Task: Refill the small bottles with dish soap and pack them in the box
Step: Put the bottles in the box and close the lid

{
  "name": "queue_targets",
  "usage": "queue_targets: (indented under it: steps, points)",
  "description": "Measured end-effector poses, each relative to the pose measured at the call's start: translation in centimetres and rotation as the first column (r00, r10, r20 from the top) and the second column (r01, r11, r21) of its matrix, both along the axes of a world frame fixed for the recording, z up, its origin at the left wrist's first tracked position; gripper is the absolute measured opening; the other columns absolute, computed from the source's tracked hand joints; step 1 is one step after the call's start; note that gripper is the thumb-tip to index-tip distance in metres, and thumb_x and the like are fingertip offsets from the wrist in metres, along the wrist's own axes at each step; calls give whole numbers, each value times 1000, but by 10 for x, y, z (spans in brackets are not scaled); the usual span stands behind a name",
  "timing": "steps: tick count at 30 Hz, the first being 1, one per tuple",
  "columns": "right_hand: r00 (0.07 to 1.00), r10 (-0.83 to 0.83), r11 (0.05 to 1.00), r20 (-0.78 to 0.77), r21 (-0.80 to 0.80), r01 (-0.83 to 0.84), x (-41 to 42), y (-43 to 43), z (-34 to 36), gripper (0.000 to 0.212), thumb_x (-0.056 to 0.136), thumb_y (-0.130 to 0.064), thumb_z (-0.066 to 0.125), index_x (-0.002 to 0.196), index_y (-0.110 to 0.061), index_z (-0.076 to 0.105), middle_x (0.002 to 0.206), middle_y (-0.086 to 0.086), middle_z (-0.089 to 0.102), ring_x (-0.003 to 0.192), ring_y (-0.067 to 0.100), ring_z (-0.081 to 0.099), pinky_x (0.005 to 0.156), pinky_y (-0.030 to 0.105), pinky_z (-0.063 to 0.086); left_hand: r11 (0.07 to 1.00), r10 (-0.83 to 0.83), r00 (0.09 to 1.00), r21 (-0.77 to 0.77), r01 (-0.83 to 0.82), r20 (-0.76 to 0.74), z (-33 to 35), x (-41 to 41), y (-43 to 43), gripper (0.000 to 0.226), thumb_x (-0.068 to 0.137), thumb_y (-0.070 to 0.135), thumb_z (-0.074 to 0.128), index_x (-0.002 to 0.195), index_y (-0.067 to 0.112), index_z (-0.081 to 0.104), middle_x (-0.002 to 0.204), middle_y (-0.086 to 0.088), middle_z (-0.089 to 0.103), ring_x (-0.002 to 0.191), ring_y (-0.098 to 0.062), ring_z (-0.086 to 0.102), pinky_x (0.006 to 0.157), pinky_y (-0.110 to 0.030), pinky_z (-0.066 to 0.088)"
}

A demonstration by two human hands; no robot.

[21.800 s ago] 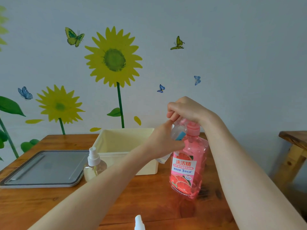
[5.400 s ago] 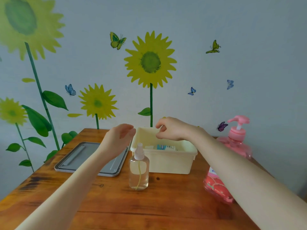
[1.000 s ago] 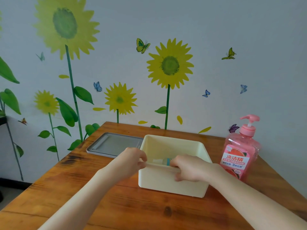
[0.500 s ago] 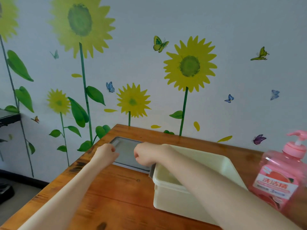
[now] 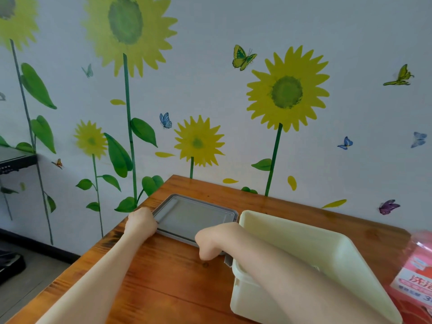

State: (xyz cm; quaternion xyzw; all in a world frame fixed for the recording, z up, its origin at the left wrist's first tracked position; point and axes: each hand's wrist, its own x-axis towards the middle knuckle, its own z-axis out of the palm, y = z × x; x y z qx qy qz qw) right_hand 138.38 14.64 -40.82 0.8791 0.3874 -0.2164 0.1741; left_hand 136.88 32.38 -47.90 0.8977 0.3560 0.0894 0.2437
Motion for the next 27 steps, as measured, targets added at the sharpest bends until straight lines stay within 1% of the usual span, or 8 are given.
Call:
queue_targets:
  steps: [4, 9, 13, 15, 19, 22, 24, 27]
  points:
    - [1000, 13, 1000, -6, 12, -13, -2, -2, 3, 27, 91, -7, 38, 65, -9, 38, 62, 8, 44, 42, 18, 46, 43, 24, 36, 990, 51, 999, -131, -50, 8, -1, 4, -1, 16, 85, 1, 43, 71, 4, 49, 70, -14, 53, 57, -23, 53, 41, -26, 40]
    - [1000, -18, 996, -19, 91, 19, 1, -5, -1, 27, 91, -4, 37, 65, -8, 39, 60, 8, 43, 44, 18, 44, 42, 24, 33, 961, 132, 981, -261, -90, 145, 3, 6, -1, 12, 86, 4, 50, 75, 0, 50, 74, -15, 53, 61, -24, 52, 46, -28, 42]
    - [993, -102, 958, -62, 264, 114, 9, -5, -6, 21, 93, -4, 37, 83, 0, 55, 74, 10, 49, 62, 21, 48, 56, 27, 40, 667, 367, 833, -741, 74, 414, 28, 5, -6, 11, 83, -10, 52, 93, -4, 50, 77, -16, 56, 64, -25, 58, 53, -30, 52]
    - [986, -146, 895, -76, 416, 165, 12, -7, 1, 24, 93, -4, 37, 101, 3, 59, 88, 14, 57, 75, 27, 55, 64, 33, 46, 577, 451, 740, -796, 185, 499, 47, 1, -13, 10, 83, -9, 56, 93, -8, 54, 84, -19, 59, 72, -28, 62, 64, -31, 53]
    - [957, -261, 542, -125, 801, 253, 19, -19, 39, 32, 99, -22, 33, 77, -6, 50, 81, 13, 56, 83, 30, 59, 65, 31, 40, 828, 245, 625, -495, 263, 741, 92, -9, -43, 16, 83, -3, 58, 69, 5, 61, 69, -10, 59, 69, -24, 59, 58, -27, 55]
    - [863, -254, 127, -437, 869, 478, 21, -30, 77, 40, 96, -33, 39, 89, 2, 57, 84, 16, 57, 71, 28, 62, 61, 33, 49, 978, -48, 563, -77, 196, 825, 126, -22, -78, 11, 82, 4, 57, 76, 12, 62, 69, 0, 60, 63, -18, 54, 61, -29, 47]
    - [749, -154, -58, -645, 762, 644, 18, -41, 101, 47, 92, -44, 46, 99, 2, 54, 82, 14, 55, 67, 27, 60, 55, 31, 52, 964, -247, 535, 150, 218, 808, 142, -31, -104, 12, 84, 4, 54, 89, 10, 64, 78, -1, 61, 69, -21, 55, 62, -32, 44]
    - [632, -35, -190, -774, 626, 756, 16, -64, 123, 44, 87, -46, 56, 94, -2, 55, 85, 17, 59, 76, 32, 62, 63, 38, 56, 862, -502, 536, 446, 243, 679, 151, -42, -142, 21, 85, 5, 50, 103, 5, 62, 89, -12, 58, 74, -25, 49, 60, -28, 30]
